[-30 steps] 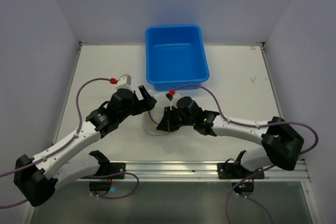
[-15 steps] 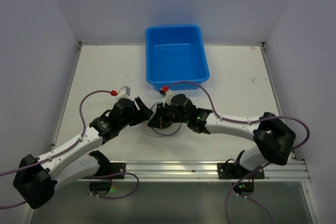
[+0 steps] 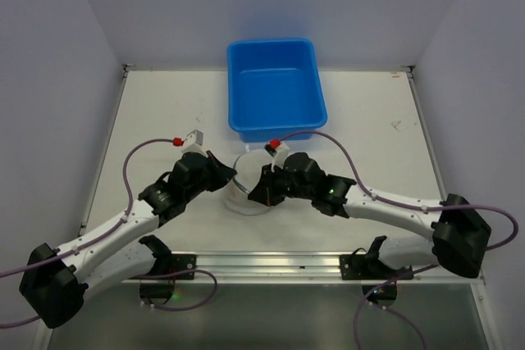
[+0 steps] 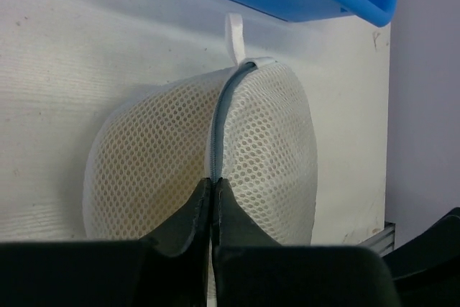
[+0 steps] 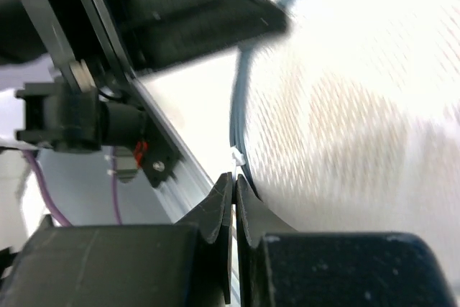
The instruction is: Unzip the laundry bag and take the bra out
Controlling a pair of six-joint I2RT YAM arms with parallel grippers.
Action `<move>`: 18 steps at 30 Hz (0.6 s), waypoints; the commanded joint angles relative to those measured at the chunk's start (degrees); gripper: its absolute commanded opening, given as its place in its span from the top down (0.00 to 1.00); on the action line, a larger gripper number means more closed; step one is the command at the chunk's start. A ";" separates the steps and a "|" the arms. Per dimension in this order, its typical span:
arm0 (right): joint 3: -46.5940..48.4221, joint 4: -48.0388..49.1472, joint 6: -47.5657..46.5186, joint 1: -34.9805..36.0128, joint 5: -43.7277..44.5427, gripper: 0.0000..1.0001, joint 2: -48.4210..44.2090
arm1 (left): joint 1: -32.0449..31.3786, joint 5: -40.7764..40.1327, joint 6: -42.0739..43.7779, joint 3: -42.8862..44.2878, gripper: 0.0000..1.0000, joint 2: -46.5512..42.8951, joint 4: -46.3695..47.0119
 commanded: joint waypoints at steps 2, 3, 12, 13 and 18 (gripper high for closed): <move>-3.71 -11.19 -5.60 0.16 5.90 1.00 -8.67 | 0.55 -5.72 1.58 -0.68 1.00 -2.52 -0.45; -4.76 -15.04 -6.30 -0.28 6.60 1.00 -11.03 | 0.73 -5.98 2.20 -0.68 1.00 -2.52 -0.54; -11.01 -25.98 -9.99 -13.20 5.03 1.00 -22.65 | 2.93 -1.69 9.65 0.11 1.00 -0.33 3.14; -10.48 -25.19 -11.13 -13.20 4.25 1.00 -23.35 | 3.01 -0.89 10.63 0.37 1.00 0.29 4.19; -10.13 -7.66 -9.39 -10.67 -13.05 1.00 -19.16 | 3.01 3.77 13.37 7.03 0.95 7.14 7.98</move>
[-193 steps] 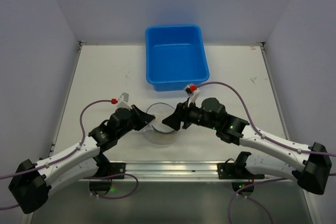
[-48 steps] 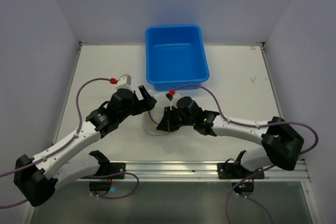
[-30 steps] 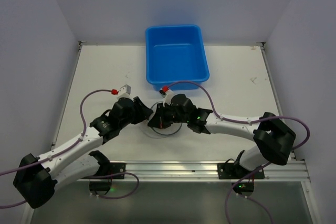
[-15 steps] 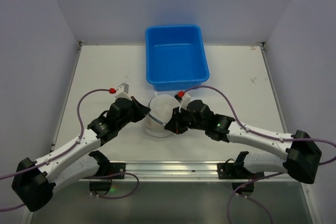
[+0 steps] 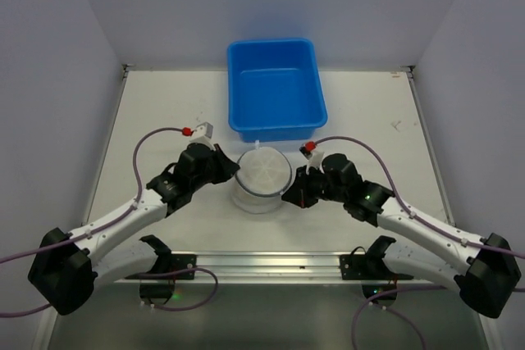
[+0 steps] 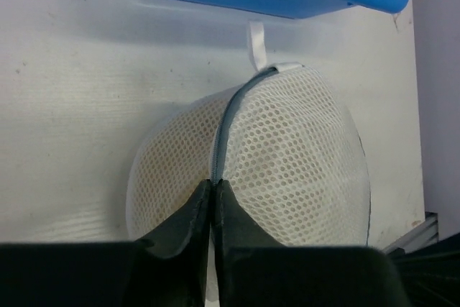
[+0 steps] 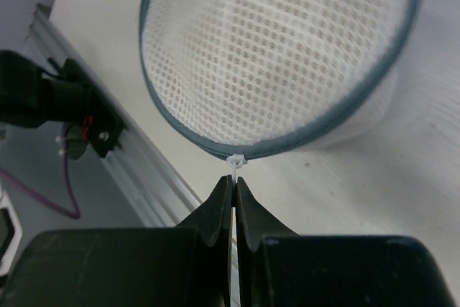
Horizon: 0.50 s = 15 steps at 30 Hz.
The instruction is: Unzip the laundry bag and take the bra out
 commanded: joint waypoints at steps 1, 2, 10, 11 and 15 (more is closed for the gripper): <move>1.25 11.53 0.95 3.00 -10.78 1.00 4.50 | 0.98 0.76 3.99 6.57 0.87 3.86 4.33; 2.31 14.25 1.40 4.58 -10.78 1.00 8.52 | 0.98 0.67 3.55 7.27 0.80 4.40 4.33; 9.70 34.48 8.60 11.01 -11.22 1.00 26.04 | 0.98 -5.65 -1.99 8.69 0.03 -1.47 -7.86; 9.96 35.54 8.87 11.01 -11.31 1.00 26.92 | 0.98 -6.62 -2.43 7.21 0.01 -4.79 -9.10; 12.60 35.11 8.09 11.01 -11.75 1.00 29.65 | 0.98 -9.09 -5.32 2.03 0.01 -12.63 -12.45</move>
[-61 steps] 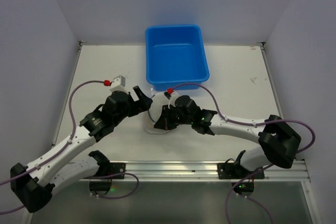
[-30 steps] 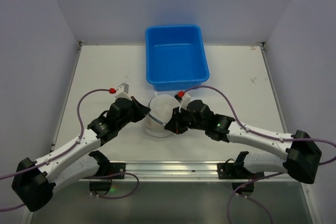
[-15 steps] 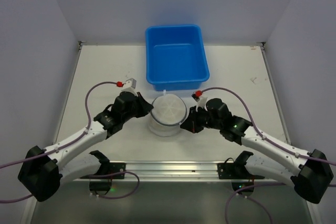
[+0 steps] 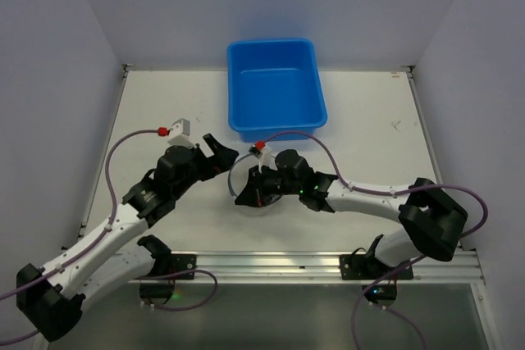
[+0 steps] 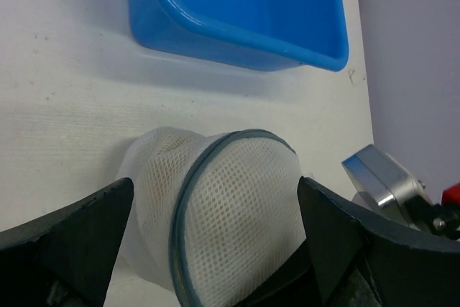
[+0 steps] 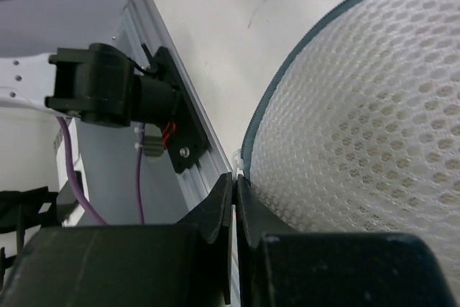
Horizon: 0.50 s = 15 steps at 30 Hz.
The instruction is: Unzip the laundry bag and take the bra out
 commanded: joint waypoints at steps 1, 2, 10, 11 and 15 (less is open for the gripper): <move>4.16 7.15 0.83 0.00 -2.00 1.00 1.04 | 0.33 -2.67 -3.25 -4.35 0.01 -6.08 -3.96; 4.43 7.06 0.74 0.08 -2.09 1.00 1.22 | 0.33 -1.26 -3.60 -5.40 0.03 -6.27 -3.16; 4.79 5.75 0.13 0.00 -0.86 1.00 1.40 | -0.02 9.38 -8.18 -12.53 0.26 -0.30 6.06; 4.79 5.57 0.04 0.00 -0.77 1.00 1.31 | -0.11 9.21 -8.35 -12.62 0.38 -0.21 6.33; 4.08 1.64 -1.27 0.00 0.54 1.00 -0.18 | -0.11 7.02 -8.09 -12.45 0.79 -0.91 5.99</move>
